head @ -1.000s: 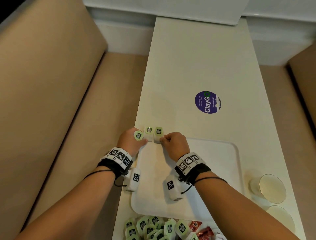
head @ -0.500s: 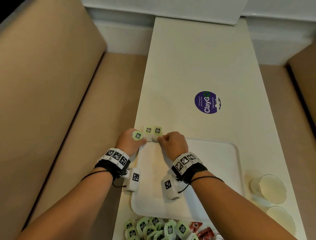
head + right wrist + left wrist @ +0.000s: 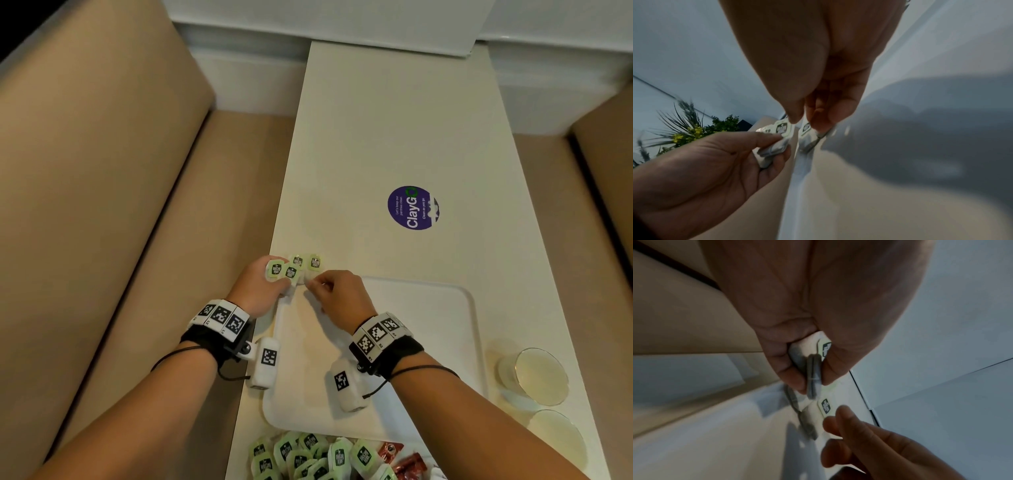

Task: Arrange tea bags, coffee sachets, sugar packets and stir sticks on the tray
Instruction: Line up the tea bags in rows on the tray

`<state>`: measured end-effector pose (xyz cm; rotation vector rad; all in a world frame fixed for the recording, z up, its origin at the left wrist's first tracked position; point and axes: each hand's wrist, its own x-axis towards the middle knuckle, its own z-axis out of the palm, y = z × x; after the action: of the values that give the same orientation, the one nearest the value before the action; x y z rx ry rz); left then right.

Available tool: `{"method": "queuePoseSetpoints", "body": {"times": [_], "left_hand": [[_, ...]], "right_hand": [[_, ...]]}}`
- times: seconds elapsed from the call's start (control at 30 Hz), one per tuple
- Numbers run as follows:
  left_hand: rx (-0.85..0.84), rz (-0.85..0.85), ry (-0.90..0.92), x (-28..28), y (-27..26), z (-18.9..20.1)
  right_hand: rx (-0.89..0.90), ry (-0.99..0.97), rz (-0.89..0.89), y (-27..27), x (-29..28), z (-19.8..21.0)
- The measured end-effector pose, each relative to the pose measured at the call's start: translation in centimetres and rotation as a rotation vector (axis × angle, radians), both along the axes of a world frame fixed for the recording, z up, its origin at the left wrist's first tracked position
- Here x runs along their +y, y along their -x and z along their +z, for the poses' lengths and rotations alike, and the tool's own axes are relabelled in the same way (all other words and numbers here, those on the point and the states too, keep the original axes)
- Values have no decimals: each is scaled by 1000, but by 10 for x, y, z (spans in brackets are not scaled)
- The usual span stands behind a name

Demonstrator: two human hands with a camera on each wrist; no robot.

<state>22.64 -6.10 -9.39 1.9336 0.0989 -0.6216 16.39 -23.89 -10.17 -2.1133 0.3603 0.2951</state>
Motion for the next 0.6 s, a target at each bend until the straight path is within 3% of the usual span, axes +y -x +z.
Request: {"method": "queuePoseSetpoints", "body": {"times": [0.2,0.6], "left_hand": [[53,17,213,-9,5,6],[82,38,314,-23,17,9]], "right_hand": [[30,-238,40,4,4,9],[-25,-228,-92,1,-4,5]]}}
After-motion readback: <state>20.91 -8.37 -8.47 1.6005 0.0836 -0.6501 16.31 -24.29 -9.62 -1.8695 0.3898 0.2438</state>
